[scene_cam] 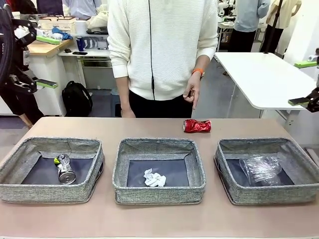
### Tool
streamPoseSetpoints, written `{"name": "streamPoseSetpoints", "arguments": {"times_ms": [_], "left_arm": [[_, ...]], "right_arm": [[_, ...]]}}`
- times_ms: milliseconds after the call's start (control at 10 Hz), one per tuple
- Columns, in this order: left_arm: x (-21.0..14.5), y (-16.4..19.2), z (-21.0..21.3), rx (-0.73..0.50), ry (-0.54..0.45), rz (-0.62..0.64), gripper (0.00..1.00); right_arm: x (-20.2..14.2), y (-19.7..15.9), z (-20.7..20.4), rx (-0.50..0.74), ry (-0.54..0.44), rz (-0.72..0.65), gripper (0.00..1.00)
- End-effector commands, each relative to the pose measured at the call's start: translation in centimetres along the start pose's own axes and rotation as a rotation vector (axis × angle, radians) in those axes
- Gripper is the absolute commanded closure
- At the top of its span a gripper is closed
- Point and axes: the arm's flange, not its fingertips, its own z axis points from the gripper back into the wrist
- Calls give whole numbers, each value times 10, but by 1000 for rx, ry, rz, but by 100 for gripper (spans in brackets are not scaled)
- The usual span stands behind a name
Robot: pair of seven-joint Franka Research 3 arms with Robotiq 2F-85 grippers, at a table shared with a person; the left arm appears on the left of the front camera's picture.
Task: Sort the waste into the appropriate baskets.
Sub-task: Pick up the waste item pointed out by the person.
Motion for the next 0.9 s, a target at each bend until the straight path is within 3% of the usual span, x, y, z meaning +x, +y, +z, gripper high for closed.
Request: {"name": "streamPoseSetpoints", "arguments": {"times_ms": [0, 500, 600, 700, 800], "left_arm": [[0, 1, -1, -20, 7, -25, 0], [0, 1, -1, -20, 7, -25, 0], [0, 1, -1, -20, 7, -25, 0], [0, 1, -1, -20, 7, -25, 0], [0, 1, -1, -20, 7, -25, 0]], "right_arm": [[0, 2, -1, 14, -21, 12, 0], [0, 0, 0, 0, 0, 0, 0], [24, 9, -14, -249, -197, 58, 0], [49, 16, -38, -500, -239, 157, 0], [74, 24, -66, -705, -352, 275, 0]]}}
